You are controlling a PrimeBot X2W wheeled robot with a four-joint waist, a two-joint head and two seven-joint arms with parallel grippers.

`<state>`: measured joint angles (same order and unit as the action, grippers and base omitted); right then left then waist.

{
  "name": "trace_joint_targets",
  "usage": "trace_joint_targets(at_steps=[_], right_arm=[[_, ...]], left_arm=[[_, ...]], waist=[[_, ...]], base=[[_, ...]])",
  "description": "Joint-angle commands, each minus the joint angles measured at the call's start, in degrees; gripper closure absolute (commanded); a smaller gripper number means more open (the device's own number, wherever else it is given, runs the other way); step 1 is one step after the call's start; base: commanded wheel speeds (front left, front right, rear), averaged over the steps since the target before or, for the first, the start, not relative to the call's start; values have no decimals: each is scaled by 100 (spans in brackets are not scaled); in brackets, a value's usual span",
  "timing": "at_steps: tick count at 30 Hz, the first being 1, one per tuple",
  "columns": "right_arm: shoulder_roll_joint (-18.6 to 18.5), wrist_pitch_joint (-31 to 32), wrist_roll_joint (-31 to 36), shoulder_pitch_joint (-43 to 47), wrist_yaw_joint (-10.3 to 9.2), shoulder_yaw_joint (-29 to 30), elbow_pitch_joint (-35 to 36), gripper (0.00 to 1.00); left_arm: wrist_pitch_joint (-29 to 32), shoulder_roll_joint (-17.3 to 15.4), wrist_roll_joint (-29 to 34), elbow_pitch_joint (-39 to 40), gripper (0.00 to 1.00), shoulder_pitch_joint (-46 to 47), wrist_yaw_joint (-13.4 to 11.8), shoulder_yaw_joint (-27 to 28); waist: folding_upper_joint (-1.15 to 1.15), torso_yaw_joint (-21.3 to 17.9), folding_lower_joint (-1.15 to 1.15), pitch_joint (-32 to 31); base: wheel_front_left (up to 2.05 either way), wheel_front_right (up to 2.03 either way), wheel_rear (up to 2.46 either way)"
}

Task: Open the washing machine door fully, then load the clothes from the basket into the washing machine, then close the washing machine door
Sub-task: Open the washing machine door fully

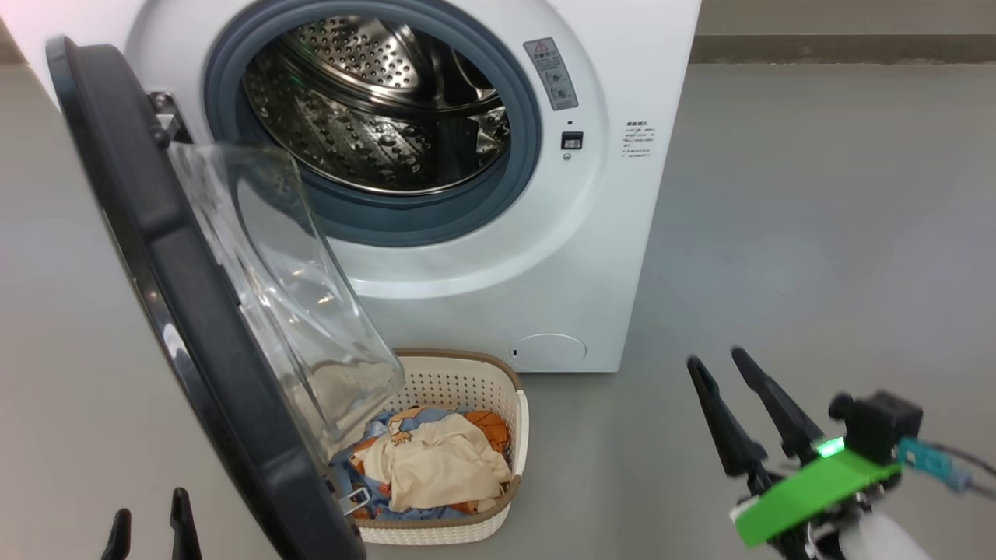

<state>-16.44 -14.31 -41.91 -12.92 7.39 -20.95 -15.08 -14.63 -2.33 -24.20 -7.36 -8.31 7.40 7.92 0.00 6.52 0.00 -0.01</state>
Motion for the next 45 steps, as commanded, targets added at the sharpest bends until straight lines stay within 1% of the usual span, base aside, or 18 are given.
trace_joint_targets(at_steps=[1,2,3,7,14,17,20,28,37,45], right_arm=[[132,-67,306,185,10,104,220,0],[240,-67,629,374,10,351,316,0],[512,-68,1025,727,10,789,511,0],[716,-68,1855,1184,10,1246,654,0],[984,-68,2828,1698,10,1973,970,0],[1139,-68,3133,1915,10,2353,1144,0],[1235,-68,3360,2088,10,2543,1125,0],[1323,-69,3574,2141,10,2843,1006,0],[1339,-69,3664,2101,10,2953,920,0],[1345,-69,3718,1970,10,2926,851,0]], left_arm=[[-37,-54,89,164,0,80,9,190],[-37,-54,98,168,0,73,9,193],[-37,-54,110,179,0,50,9,206],[-37,-54,133,180,0,15,9,201],[-37,-54,112,182,0,-15,9,258],[-37,-54,85,188,0,-63,9,298],[-37,-54,86,185,0,-118,9,305],[-37,-54,189,231,0,-247,9,282],[-37,-54,201,240,0,-296,9,272],[-37,-63,221,263,0,-282,9,247]], waist=[[0,-50,0,-31],[0,-69,0,-39],[0,-120,0,-50],[0,-213,0,-59],[0,-305,0,-126],[0,-339,0,-174],[0,-377,0,-193],[0,-420,0,-236],[0,-384,0,-243],[0,-343,0,-205]], base=[[0,0,0],[0,0,0],[0,0,0],[0,0,0],[0,0,0],[0,0,0],[0,0,0],[0,0,0],[0,0,0],[0,0,0]])
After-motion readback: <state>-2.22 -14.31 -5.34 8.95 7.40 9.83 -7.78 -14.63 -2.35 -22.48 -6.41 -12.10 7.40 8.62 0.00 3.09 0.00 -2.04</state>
